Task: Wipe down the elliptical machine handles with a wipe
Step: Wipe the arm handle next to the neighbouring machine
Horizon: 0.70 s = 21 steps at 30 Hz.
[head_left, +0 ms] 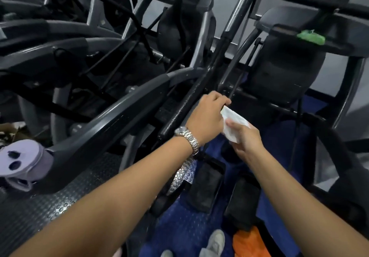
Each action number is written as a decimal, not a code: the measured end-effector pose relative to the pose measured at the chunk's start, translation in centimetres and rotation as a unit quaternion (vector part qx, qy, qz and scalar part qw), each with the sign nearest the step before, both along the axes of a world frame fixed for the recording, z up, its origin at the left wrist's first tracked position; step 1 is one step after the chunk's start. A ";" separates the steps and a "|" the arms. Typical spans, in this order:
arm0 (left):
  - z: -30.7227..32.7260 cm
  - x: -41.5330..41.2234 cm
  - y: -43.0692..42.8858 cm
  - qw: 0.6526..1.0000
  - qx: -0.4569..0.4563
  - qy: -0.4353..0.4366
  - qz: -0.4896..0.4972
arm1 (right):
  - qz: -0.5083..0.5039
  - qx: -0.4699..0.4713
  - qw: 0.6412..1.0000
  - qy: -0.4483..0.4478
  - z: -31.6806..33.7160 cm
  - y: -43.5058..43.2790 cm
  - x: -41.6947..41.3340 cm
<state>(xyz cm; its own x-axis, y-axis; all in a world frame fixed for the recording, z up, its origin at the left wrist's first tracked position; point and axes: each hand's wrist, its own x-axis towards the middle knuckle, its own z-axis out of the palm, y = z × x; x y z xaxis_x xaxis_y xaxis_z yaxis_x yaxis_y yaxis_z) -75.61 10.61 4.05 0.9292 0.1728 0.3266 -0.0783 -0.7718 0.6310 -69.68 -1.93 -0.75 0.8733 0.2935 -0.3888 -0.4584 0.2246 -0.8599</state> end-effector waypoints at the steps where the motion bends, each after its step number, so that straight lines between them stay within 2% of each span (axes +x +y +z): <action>1: 0.1 -1.3 1.0 1.000 0.023 -0.018 -0.003 | 0.002 -0.023 1.000 -0.013 0.0 0.3 -0.8; 5: -0.7 -6.9 6.5 0.992 0.114 -0.048 0.023 | -0.007 -0.113 0.992 -0.048 0.2 1.1 -3.6; 8: -2.2 -10.6 10.3 0.990 0.133 0.001 0.056 | -0.010 -0.136 0.988 -0.072 0.7 1.4 -5.2; 10: -3.1 -12.1 11.9 0.988 0.136 0.038 0.061 | -0.009 -0.160 0.980 -0.118 1.0 1.8 -6.3; 12: -3.6 -12.6 12.7 0.987 0.137 0.057 0.057 | -0.006 -0.180 0.961 -0.211 1.2 2.7 -7.4; 16: -3.9 -12.0 12.6 0.982 0.170 0.075 0.017 | 0.018 -0.164 0.886 -0.434 0.6 5.0 -9.5; 18: -4.2 -11.6 12.5 0.977 0.197 0.085 -0.001 | 0.046 -0.171 0.823 -0.540 0.0 6.1 -9.9; 21: -4.6 -11.2 12.6 0.976 0.199 0.092 -0.005 | 0.126 -0.187 0.710 -0.667 -1.6 7.1 -10.4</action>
